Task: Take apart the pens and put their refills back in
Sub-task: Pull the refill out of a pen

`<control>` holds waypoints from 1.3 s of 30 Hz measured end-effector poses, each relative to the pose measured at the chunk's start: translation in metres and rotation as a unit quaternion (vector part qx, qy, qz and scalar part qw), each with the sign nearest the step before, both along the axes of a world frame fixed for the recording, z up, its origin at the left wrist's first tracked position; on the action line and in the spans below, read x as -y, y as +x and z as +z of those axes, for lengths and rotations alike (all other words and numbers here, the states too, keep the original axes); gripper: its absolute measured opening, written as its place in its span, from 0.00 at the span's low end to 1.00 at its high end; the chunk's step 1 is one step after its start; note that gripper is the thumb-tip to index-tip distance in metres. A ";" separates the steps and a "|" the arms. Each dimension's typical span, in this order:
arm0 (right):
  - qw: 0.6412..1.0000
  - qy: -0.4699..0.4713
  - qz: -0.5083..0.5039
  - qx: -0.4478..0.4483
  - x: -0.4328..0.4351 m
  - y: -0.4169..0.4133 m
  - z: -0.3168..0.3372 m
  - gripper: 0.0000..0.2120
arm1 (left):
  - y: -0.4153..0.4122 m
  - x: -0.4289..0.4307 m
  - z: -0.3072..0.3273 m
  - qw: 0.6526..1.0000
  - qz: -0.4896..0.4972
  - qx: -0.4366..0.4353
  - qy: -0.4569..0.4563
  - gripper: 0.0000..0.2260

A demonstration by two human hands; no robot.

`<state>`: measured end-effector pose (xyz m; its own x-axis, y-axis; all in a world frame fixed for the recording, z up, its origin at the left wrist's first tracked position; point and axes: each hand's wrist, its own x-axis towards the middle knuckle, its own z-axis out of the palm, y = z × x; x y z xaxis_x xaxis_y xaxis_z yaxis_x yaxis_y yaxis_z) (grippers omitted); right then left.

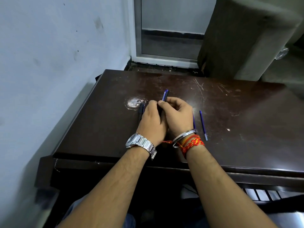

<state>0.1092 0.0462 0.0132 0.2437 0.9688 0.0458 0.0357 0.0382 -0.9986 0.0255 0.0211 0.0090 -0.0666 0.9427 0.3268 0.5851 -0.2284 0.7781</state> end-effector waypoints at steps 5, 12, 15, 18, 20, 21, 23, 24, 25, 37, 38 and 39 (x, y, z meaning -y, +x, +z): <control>0.999 0.028 0.010 0.018 0.003 -0.008 0.004 0.09 | -0.001 -0.003 -0.001 0.997 0.060 0.025 0.047 0.04; 0.999 0.022 0.036 -0.030 -0.003 -0.004 0.007 0.09 | -0.001 -0.003 -0.001 0.994 0.095 0.036 0.044 0.09; 0.998 0.029 0.049 -0.041 -0.005 -0.003 0.009 0.11 | 0.000 -0.003 0.001 0.993 0.094 0.063 0.034 0.09; 0.996 0.030 0.059 -0.063 -0.006 -0.002 0.012 0.11 | -0.001 -0.003 0.001 0.992 0.087 0.093 0.015 0.11; 0.995 0.034 0.053 -0.072 -0.005 -0.001 0.014 0.10 | -0.004 -0.001 0.001 0.993 0.076 0.095 -0.002 0.08; 0.996 0.042 0.040 -0.073 -0.005 0.000 0.018 0.10 | -0.004 0.000 0.001 0.993 0.075 0.093 -0.014 0.08; 0.996 0.068 -0.012 -0.048 -0.009 0.009 0.027 0.10 | -0.004 0.002 -0.002 0.990 0.090 0.097 -0.039 0.14; 0.995 0.082 -0.041 -0.033 -0.011 0.015 0.032 0.09 | -0.004 0.002 -0.003 0.987 0.106 0.108 -0.047 0.15; 0.994 0.092 -0.059 -0.020 -0.012 0.022 0.035 0.09 | -0.004 0.002 -0.004 0.983 0.126 0.119 -0.052 0.16; 0.890 -0.162 0.093 0.416 -0.011 0.028 0.002 0.14 | -0.007 -0.005 -0.011 0.979 0.133 0.138 -0.069 0.06; 0.890 -0.158 0.093 0.418 -0.010 0.029 0.001 0.14 | -0.008 -0.004 -0.011 0.979 0.131 0.138 -0.071 0.06; 0.893 -0.147 0.089 0.416 -0.009 0.029 0.001 0.14 | -0.009 -0.004 -0.012 0.979 0.127 0.140 -0.073 0.06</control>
